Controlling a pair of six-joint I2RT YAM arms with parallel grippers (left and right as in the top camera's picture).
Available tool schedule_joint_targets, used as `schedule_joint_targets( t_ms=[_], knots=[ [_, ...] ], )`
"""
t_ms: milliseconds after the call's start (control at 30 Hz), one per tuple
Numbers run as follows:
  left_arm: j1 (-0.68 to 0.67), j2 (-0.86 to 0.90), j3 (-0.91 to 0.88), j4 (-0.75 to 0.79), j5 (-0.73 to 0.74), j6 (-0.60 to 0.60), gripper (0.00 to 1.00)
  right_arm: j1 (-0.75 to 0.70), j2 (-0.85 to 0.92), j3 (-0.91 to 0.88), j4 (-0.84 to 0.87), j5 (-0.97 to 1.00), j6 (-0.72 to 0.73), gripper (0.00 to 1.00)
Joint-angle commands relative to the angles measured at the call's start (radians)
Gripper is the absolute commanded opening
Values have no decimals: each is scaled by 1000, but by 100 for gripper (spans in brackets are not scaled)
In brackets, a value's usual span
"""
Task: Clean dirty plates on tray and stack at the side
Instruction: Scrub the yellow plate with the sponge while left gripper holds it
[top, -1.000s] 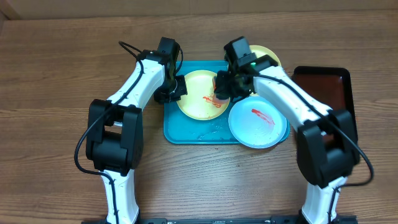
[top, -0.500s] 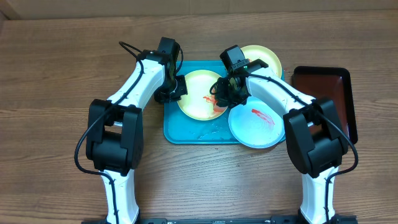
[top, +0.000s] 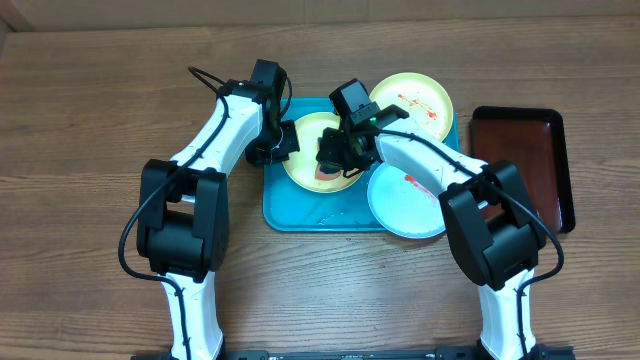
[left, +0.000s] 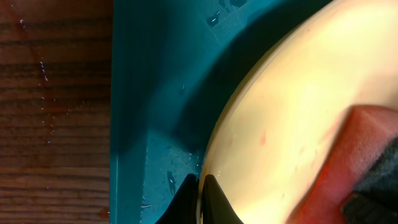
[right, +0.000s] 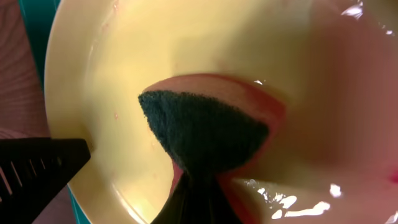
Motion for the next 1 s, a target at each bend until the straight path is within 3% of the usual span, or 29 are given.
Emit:
schedule_joint_targets(
  t_ms=[0, 200, 467, 733, 967],
  knots=[
    [-1, 16, 14, -2, 12, 8, 4, -30, 22, 7, 13, 63, 4, 4],
    [-1, 16, 14, -3, 11, 8, 4, -75, 21, 25, -43, 269, -4, 4],
    [-1, 16, 14, -8, 7, 8, 4, -82, 21, 107, -144, 406, -129, 4],
    [-1, 16, 14, -8, 7, 8, 4, -80, 22, 103, -222, 288, -93, 4],
    [-1, 16, 14, -11, 6, 10, 4, -73, 22, 83, -122, 321, -80, 4]
  ],
)
